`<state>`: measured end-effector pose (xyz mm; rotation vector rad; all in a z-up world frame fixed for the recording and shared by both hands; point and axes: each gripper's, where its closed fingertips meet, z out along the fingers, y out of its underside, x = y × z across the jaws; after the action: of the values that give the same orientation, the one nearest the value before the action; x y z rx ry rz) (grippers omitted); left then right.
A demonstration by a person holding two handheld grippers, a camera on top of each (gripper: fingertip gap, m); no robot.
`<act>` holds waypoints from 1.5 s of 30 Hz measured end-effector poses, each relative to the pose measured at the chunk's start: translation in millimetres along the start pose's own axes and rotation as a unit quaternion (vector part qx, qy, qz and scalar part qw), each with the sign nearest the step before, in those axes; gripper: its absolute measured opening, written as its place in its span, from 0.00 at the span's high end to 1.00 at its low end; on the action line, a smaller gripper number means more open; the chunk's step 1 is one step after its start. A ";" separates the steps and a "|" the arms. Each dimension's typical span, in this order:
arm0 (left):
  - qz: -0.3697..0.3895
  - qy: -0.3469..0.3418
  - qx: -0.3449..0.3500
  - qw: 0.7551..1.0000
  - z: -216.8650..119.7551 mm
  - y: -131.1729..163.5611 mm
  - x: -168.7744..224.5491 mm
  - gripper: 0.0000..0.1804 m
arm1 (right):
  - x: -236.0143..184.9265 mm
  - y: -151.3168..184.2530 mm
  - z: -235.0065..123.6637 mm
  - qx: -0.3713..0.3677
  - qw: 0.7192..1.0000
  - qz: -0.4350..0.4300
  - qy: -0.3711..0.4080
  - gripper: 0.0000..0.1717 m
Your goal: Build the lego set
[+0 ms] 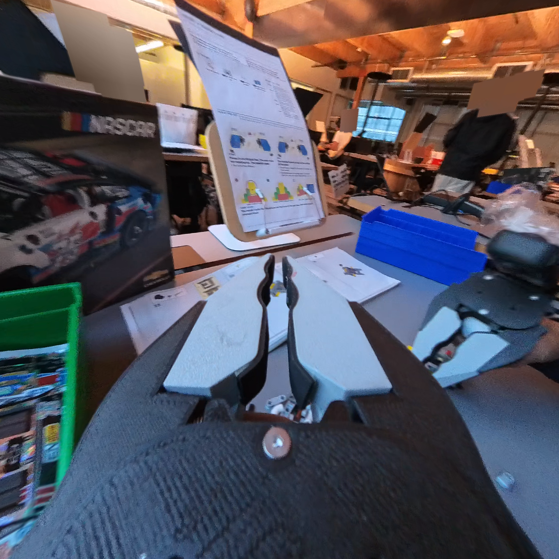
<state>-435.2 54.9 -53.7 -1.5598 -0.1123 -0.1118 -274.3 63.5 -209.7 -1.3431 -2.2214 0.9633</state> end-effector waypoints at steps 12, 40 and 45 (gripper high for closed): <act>0.085 0.037 -0.232 0.968 24.6 95.3 20.0 0.92 | 15.7 1.9 -3.2 -0.024 0.999 -0.018 0.016 0.89; 0.065 0.122 -0.439 0.888 1.3 186.7 36.1 0.92 | 94.9 18.2 -75.4 0.192 0.971 0.053 0.131 0.95; 0.082 0.123 -0.449 0.881 2.7 194.4 38.5 0.94 | 93.2 15.6 -78.5 0.198 0.970 0.051 0.130 0.96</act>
<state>-369.4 59.1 -240.6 -2.4587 0.3221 -0.2516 -260.5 178.7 -169.2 -1.3158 -1.6727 1.1221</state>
